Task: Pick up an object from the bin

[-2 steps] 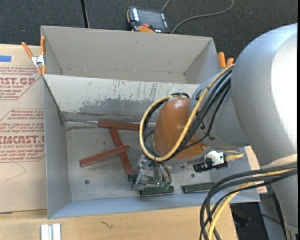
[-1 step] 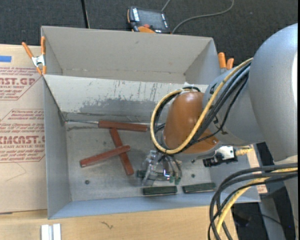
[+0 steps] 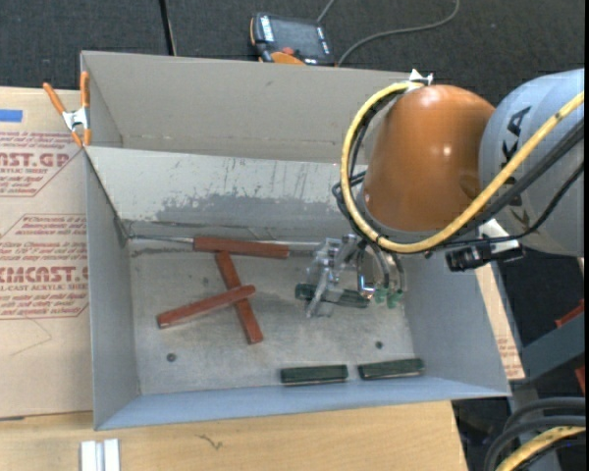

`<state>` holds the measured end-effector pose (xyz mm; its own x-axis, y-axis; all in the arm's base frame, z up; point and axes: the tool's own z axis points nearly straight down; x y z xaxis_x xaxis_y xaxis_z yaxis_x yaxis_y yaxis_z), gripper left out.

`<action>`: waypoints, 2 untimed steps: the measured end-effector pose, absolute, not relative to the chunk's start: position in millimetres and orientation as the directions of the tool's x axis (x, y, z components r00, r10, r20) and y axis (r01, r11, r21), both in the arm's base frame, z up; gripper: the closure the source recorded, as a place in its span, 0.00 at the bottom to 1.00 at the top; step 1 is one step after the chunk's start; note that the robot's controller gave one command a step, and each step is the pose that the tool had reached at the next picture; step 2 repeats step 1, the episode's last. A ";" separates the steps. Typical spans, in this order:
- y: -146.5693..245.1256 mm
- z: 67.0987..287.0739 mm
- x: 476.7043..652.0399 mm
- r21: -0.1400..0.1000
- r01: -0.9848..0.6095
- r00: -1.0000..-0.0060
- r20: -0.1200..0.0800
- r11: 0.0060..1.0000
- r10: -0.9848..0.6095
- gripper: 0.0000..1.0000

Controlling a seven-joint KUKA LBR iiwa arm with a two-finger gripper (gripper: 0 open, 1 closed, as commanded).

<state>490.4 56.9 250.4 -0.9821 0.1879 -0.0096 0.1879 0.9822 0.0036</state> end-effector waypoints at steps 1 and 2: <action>46.7 231.3 513.9 0.001 0.226 -0.974 -0.002 0.974 0.226 1.00; 46.7 231.3 513.9 0.001 0.226 -0.974 -0.002 0.974 0.226 1.00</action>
Offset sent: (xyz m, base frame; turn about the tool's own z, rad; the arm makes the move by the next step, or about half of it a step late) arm 0.0225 -0.0109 -0.0179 0.0406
